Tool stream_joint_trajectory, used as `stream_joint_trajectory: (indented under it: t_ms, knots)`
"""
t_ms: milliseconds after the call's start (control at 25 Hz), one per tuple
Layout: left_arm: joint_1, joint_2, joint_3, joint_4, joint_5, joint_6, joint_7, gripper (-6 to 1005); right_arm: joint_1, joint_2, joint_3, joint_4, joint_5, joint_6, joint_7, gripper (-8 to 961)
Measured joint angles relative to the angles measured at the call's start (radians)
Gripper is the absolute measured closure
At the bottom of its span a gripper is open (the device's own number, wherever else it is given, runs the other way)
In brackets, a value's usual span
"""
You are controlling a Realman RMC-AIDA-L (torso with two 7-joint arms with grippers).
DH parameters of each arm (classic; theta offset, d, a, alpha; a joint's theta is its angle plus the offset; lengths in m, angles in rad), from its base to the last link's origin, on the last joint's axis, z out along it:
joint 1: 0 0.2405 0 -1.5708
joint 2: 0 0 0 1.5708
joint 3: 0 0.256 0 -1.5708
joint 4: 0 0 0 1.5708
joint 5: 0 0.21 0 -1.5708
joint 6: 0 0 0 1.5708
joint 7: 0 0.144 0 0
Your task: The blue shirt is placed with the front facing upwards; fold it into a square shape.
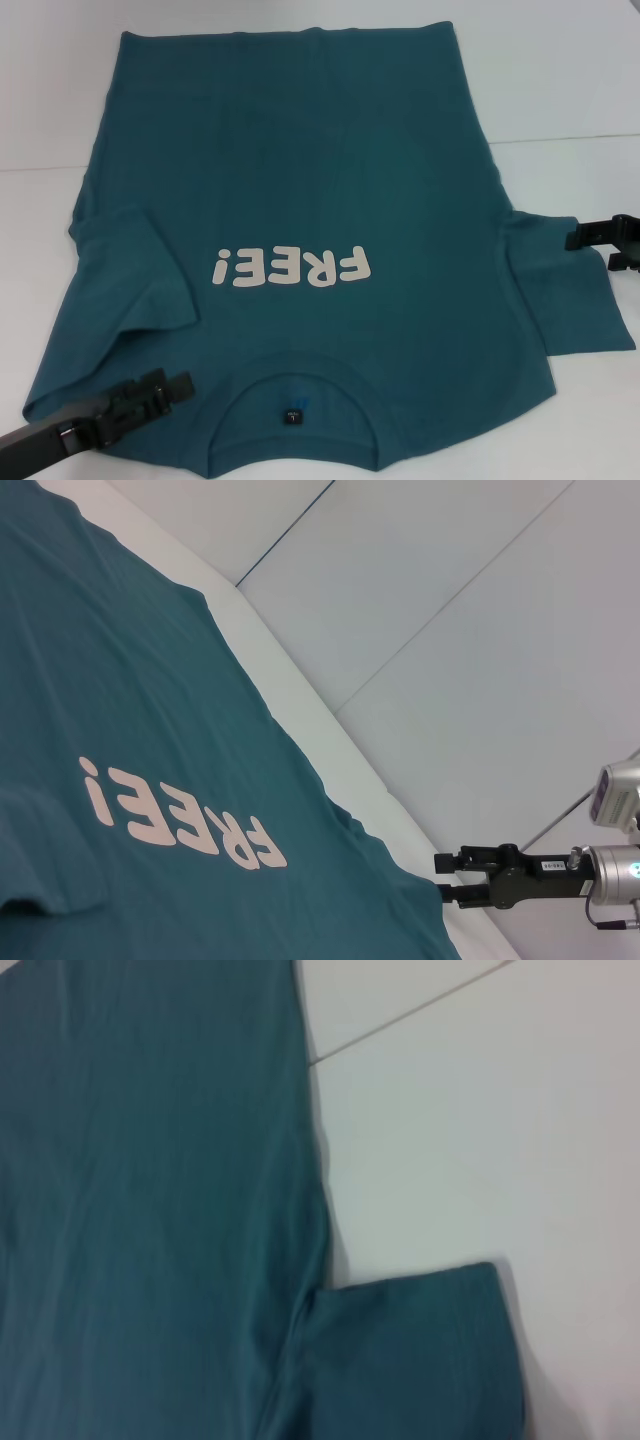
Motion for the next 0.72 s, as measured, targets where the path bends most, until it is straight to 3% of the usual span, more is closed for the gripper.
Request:
stream_joint_trajectory:
  t_ms: [720]
  knots:
    - [0.000,0.000,0.000,-0.014,0.000,-0.022,0.005,233,0.012,0.018,-0.020,0.009,-0.005,0.050,-0.016,163]
